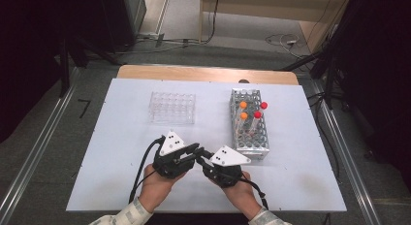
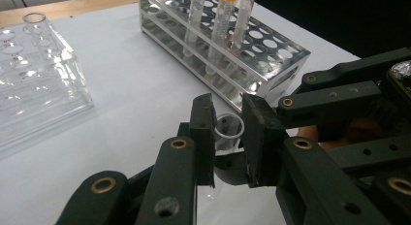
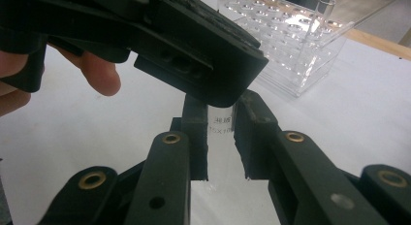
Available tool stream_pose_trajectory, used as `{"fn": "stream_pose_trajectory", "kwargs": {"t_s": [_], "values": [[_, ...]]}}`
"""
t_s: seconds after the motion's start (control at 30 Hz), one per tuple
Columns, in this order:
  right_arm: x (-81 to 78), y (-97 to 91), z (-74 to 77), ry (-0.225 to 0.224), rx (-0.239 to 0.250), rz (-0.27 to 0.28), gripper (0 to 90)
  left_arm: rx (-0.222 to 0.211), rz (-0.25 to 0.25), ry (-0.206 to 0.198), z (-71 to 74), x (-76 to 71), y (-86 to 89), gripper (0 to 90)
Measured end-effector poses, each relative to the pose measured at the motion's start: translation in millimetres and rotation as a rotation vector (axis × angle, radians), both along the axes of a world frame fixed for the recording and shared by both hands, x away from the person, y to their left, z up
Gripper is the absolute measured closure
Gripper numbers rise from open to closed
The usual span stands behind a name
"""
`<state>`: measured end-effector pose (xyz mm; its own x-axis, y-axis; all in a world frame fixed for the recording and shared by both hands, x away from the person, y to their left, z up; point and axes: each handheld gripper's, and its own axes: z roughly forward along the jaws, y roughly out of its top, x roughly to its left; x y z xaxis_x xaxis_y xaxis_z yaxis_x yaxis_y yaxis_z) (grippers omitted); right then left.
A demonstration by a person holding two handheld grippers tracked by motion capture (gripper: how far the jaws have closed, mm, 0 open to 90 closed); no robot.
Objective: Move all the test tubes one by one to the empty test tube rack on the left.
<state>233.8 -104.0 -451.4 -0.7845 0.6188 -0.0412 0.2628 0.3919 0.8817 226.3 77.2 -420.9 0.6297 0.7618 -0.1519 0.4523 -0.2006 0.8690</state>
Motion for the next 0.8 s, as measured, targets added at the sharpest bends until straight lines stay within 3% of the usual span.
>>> {"fn": "stream_pose_trajectory", "kwargs": {"t_s": [0.17, 0.3, 0.43, 0.8], "values": [[0.7, -0.4, -0.1, 0.008, 0.004, 0.002, 67.3, 0.005, -0.001, -0.002, -0.1, -0.2, -0.3, 76.9], [3.4, -1.6, 0.2, 0.033, 0.009, 0.009, 47.1, 0.001, 0.002, -0.003, 1.0, 0.5, 1.3, 76.9], [6.1, -5.0, 1.1, 0.056, 0.021, 0.000, 37.6, -0.012, 0.015, -0.002, 4.2, 5.2, 8.7, 76.9], [9.2, -31.7, 11.6, 0.055, 0.048, -0.048, 32.5, -0.041, 0.097, -0.040, 27.1, 21.4, 32.8, 76.8]]}}
